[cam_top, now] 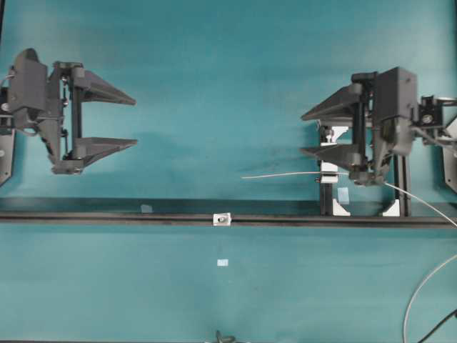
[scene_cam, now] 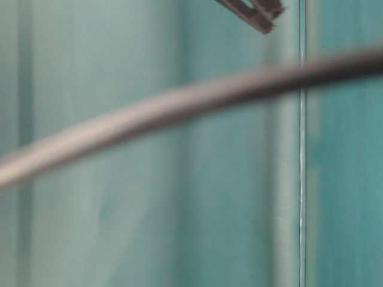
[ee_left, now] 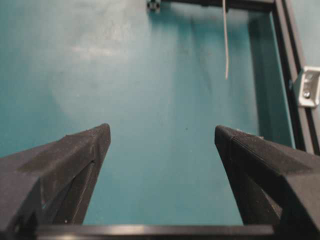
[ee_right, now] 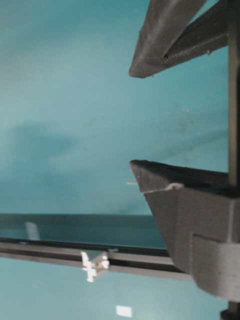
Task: Insert the wire through the hole in the metal fitting marked with a red label.
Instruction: 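Move both grippers forward from rest toward the wire and rail, then lower the right gripper onto the white wire near its fixture and close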
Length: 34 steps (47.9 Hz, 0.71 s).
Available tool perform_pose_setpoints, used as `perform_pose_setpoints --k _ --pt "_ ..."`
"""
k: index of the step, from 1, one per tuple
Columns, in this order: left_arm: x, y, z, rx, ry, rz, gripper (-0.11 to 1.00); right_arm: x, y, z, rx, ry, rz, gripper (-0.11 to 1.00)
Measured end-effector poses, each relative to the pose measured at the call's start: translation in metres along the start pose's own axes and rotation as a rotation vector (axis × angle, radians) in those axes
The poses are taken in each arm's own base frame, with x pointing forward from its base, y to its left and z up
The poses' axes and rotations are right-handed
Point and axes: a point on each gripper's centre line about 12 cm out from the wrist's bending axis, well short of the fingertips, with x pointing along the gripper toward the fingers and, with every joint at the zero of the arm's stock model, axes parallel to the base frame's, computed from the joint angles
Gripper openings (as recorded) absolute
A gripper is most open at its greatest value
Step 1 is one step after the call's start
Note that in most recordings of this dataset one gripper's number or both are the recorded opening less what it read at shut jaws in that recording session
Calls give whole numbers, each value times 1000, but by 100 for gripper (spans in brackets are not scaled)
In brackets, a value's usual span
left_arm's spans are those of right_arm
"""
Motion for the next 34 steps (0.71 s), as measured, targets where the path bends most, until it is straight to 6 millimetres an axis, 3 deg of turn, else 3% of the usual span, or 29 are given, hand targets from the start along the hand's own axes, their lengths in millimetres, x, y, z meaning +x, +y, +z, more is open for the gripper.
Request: perform_pose_setpoints --k 15,34 --pt "21 0 -13 1 74 4 72 25 8 -13 -14 83 12 79" --pt "28 1 -23 4 109 5 71 43 3 -36 60 214 -32 79"
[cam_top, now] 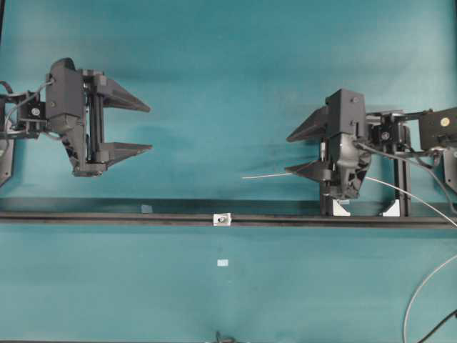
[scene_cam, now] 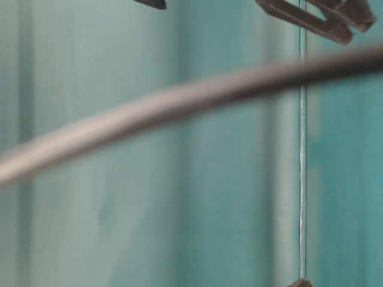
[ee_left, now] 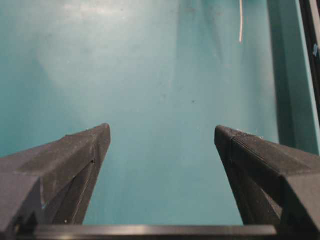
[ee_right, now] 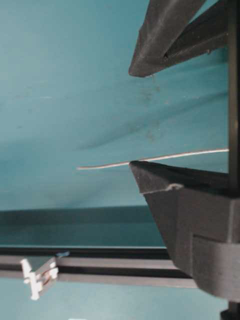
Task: Insert the wire through the hole in the metal fitting marked with a red label.
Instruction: 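Lower the right gripper onto the white wire near its fixture and close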
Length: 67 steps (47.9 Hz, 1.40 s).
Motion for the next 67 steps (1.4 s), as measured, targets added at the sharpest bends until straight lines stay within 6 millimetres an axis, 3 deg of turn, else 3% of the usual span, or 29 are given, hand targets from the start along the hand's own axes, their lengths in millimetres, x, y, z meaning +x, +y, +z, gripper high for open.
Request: perform_pose_setpoints --k 30,43,67 --pt "0 0 0 4 -3 2 70 28 3 -11 -13 75 -10 79" --pt "0 0 0 7 -3 2 70 37 3 -13 -14 82 -12 68" --pt "0 0 1 9 -5 2 70 41 3 -14 -12 67 -8 62"
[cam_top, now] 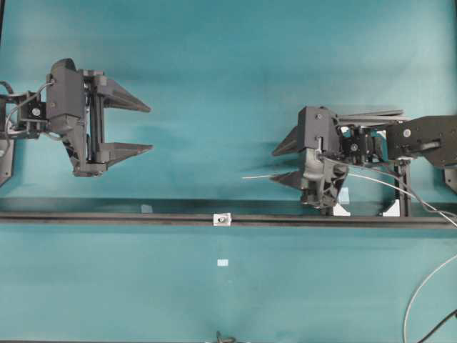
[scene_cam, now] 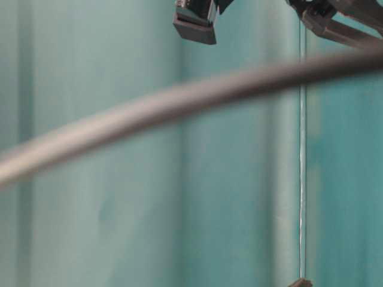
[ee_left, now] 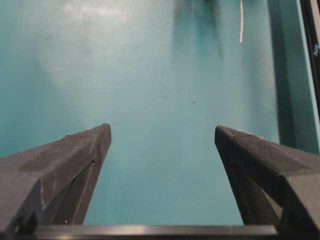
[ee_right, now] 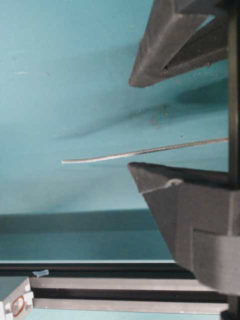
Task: Insert the wire through the hole in the metal fitting marked with a red label.
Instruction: 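Lower the right gripper onto the white wire near its fixture and close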
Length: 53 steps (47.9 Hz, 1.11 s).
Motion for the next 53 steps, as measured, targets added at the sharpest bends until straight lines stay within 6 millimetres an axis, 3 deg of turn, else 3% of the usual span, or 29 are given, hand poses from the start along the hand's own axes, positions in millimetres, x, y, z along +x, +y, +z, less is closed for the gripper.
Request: perform_pose_setpoints --k 11,22,27,53 --pt "0 0 0 0 0 0 70 0 0 0 0 0 0 50" --pt "0 0 0 0 0 0 70 0 1 -2 -15 15 0 13" --pt "0 0 1 1 -2 -1 70 0 2 -3 -28 22 3 2" --pt "0 0 1 0 -2 0 70 0 2 -3 -40 19 5 1"
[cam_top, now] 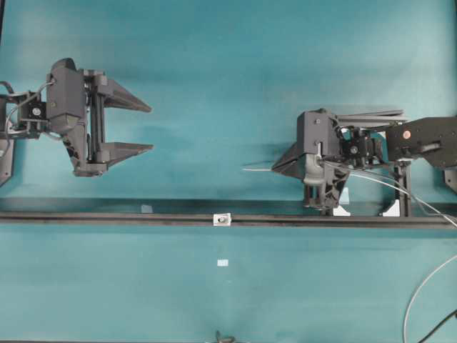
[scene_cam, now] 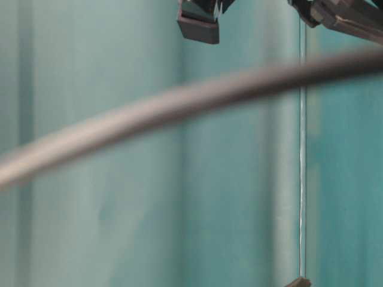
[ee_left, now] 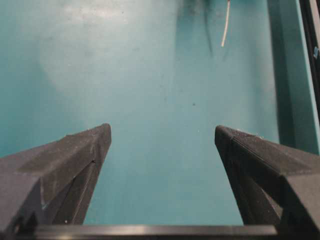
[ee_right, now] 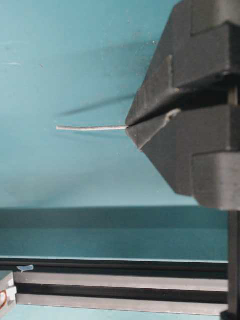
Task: Insert the wire through the hole in the metal fitting marked with a red label.
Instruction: 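Lower the right gripper onto the white wire near its fixture and close, then lift the wire with the right gripper and carry it left along the rail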
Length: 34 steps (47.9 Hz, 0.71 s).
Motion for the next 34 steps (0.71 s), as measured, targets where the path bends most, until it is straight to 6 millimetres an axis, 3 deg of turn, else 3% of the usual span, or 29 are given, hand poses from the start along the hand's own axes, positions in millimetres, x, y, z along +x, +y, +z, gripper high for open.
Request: perform_pose_setpoints --k 12,34 --pt "0 0 1 -2 -2 0 69 -2 2 5 -3 -16 5 1" --pt "0 0 3 -9 -11 0 69 -31 4 30 -40 -68 7 1"
